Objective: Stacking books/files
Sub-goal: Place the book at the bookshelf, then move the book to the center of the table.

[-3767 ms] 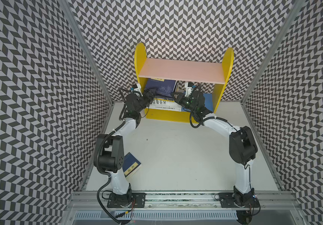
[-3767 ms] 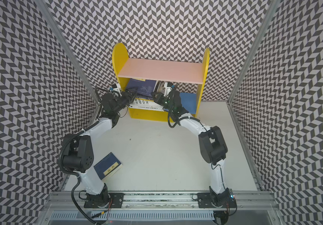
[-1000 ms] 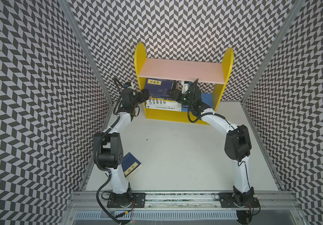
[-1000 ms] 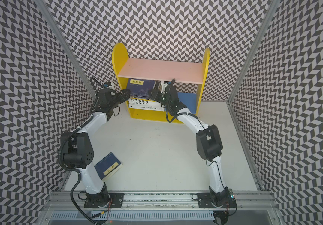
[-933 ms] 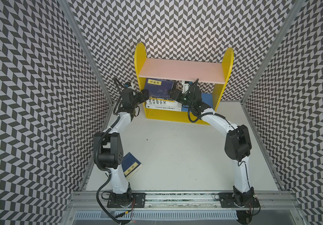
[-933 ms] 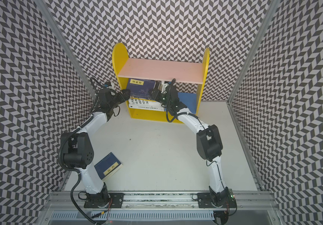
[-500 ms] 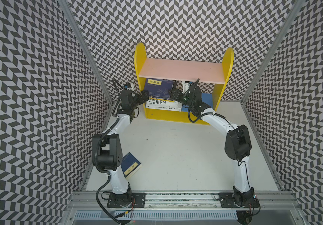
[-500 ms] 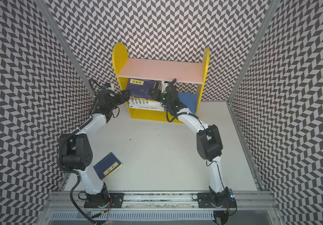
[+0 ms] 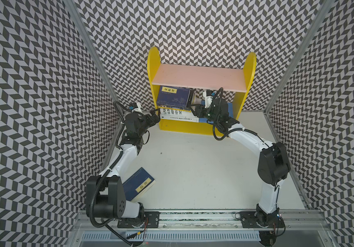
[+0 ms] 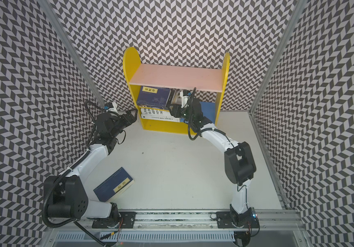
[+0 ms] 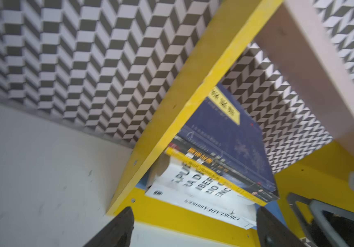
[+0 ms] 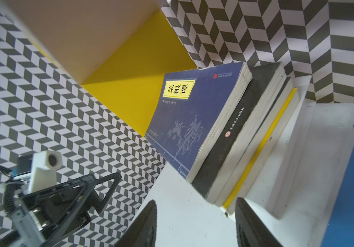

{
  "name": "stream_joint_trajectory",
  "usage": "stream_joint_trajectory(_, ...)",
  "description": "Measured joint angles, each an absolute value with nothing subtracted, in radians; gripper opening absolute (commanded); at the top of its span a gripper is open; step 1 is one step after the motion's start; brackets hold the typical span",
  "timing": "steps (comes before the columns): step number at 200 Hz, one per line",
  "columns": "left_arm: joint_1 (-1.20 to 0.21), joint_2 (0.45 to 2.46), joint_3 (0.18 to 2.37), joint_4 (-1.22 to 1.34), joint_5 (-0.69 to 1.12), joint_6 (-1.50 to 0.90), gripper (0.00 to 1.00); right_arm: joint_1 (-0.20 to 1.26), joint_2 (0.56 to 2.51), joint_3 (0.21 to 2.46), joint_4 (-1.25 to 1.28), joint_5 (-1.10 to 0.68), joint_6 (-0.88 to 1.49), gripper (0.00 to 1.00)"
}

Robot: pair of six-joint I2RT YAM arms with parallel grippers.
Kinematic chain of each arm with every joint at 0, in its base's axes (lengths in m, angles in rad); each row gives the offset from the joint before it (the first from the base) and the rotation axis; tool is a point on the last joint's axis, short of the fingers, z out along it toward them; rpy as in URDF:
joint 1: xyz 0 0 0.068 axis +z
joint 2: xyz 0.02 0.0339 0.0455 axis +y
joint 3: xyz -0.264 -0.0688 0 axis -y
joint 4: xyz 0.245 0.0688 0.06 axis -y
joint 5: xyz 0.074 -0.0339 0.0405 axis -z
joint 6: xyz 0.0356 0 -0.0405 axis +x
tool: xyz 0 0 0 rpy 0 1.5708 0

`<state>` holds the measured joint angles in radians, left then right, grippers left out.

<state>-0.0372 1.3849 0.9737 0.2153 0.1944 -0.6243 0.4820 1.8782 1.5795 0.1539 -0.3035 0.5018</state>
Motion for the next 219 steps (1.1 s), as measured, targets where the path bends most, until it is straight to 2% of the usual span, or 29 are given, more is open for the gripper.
stream_joint_trajectory(15,-0.036,1.322,0.896,0.139,0.084,-0.668,0.92,0.482,1.796,1.494,0.191,-0.305,0.487,0.65)
stream_joint_trajectory(26,-0.032,1.265,0.827,0.089,0.012,-0.700,0.93,0.485,1.738,1.427,0.225,-0.297,0.480,0.75)
stream_joint_trajectory(47,-0.014,1.152,0.703,-0.028,-0.103,-0.768,0.98,0.503,1.634,1.264,0.320,-0.253,0.459,0.79)
stream_joint_trajectory(71,0.050,1.025,0.588,-0.155,-0.164,-0.850,1.00,0.538,1.602,1.126,0.401,-0.233,0.447,0.87)
stream_joint_trajectory(98,0.204,0.888,0.498,-0.293,-0.148,-0.900,1.00,0.590,1.603,1.018,0.415,-0.227,0.439,0.88)
stream_joint_trajectory(126,0.373,0.818,0.462,-0.413,-0.117,-0.938,1.00,0.628,1.604,1.003,0.434,-0.240,0.435,0.88)
stream_joint_trajectory(166,0.399,0.810,0.461,-0.548,-0.144,-0.965,1.00,0.639,1.605,1.003,0.481,-0.276,0.437,0.89)
stream_joint_trajectory(219,0.436,0.851,0.416,-0.591,-0.135,-1.007,1.00,0.638,1.608,1.003,0.484,-0.278,0.436,0.91)
